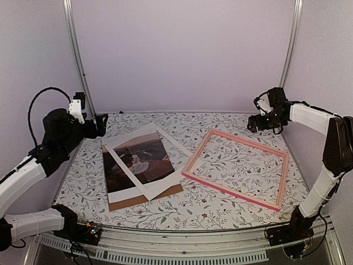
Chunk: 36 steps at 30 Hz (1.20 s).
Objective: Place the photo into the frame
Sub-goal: Rotate the frame body at the center of the board.
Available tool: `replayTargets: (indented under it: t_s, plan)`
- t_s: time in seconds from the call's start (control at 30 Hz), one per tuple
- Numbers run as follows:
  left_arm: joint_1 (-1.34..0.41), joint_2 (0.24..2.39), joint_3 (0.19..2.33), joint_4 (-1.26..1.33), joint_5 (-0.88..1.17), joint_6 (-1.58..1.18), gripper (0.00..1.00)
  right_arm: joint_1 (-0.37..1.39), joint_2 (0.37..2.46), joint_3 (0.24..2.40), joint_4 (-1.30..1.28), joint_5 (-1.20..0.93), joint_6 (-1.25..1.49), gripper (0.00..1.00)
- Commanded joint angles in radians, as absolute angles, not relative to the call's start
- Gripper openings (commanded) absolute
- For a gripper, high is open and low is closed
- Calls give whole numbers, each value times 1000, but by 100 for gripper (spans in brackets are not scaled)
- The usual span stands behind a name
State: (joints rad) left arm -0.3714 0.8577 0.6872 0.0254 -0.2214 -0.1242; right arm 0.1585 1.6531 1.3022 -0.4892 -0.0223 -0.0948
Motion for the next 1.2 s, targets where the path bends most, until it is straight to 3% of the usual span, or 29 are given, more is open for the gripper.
replayTargets:
  t_s: [0.0, 0.27, 0.83, 1.0, 1.17]
  plan:
    - [-381, 857, 683, 44, -209, -120, 100, 132, 1775, 1382, -582, -160, -242, 99]
    - [-381, 874, 684, 43, -202, -119, 100, 74, 1997, 1463, -619, -238, -339, 99]
    - [-381, 888, 687, 43, -189, -119, 100, 30, 2134, 1520, -574, -212, -392, 96]
    - [-382, 884, 686, 43, -189, -119, 100, 25, 2151, 1527, -571, -205, -387, 92]
    - [-381, 879, 683, 40, -191, -122, 100, 11, 2137, 1486, -569, -142, -344, 72]
